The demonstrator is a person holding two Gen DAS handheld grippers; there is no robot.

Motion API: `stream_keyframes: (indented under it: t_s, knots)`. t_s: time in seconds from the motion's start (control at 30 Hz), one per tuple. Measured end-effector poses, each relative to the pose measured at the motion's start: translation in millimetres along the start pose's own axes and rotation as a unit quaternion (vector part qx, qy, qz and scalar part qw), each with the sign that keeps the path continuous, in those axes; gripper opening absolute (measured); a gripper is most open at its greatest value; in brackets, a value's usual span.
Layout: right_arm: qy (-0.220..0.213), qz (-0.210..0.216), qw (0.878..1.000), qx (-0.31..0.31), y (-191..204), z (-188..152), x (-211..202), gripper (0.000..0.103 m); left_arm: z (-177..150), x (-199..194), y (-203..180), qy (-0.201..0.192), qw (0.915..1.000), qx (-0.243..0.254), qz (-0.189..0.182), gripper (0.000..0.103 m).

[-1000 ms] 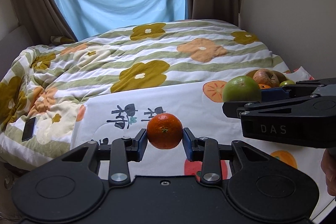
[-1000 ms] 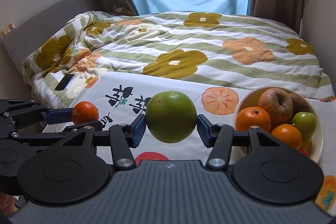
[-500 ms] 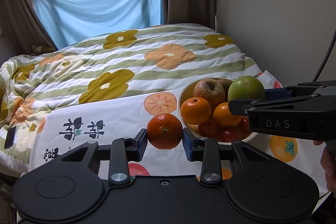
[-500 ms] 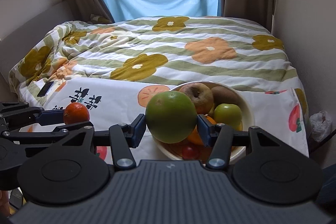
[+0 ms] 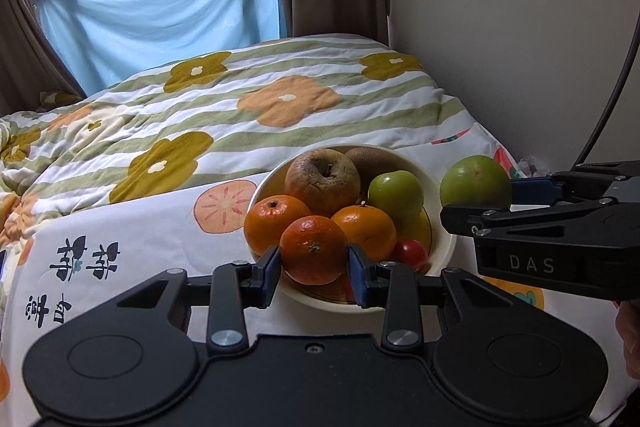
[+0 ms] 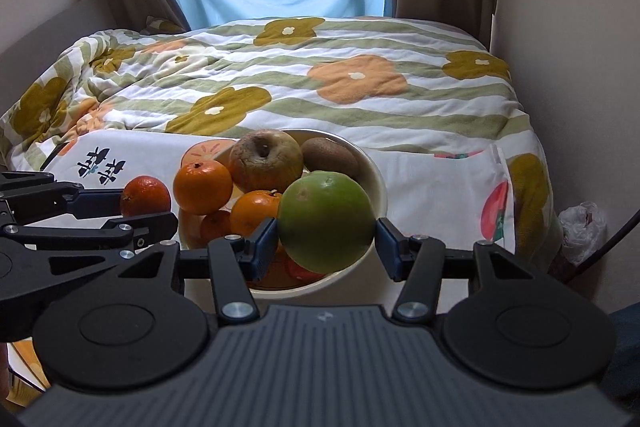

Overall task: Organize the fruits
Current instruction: 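Carry the mandarin and green apple into the bowl and open both tools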

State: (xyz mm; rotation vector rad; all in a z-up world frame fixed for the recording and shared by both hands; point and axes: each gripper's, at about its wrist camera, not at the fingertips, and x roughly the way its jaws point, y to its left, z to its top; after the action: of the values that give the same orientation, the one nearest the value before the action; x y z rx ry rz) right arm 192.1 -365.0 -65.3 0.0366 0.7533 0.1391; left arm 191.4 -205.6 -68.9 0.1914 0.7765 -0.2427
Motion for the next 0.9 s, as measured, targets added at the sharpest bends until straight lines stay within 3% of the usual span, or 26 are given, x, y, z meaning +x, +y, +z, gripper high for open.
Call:
stream_keyframes:
  t_s: [0.37, 0.4, 0.47, 0.53, 0.9]
  knots:
    - [0.009, 0.019, 1.0, 0.002, -15, -4, 26, 0.068, -4, 40, -11, 0.038, 0.9991, 0.001, 0.021, 0.041]
    - [0.009, 0.02, 1.0, 0.001, -15, -4, 26, 0.068, -3, 41, -11, 0.038, 0.999, 0.0, 0.024, 0.044]
    - [0.01, 0.023, 1.0, -0.002, -15, -3, 27, 0.068, -2, 38, -11, 0.032, 0.9992, 0.001, 0.024, 0.075]
    - [0.008, 0.025, 1.0, -0.003, -15, -3, 27, 0.068, -2, 32, -13, 0.019, 0.999, 0.013, 0.037, 0.088]
    - [0.012, 0.031, 0.999, -0.017, -12, 0, 33, 0.068, -10, 18, -5, 0.02, 0.9984, 0.007, 0.052, 0.091]
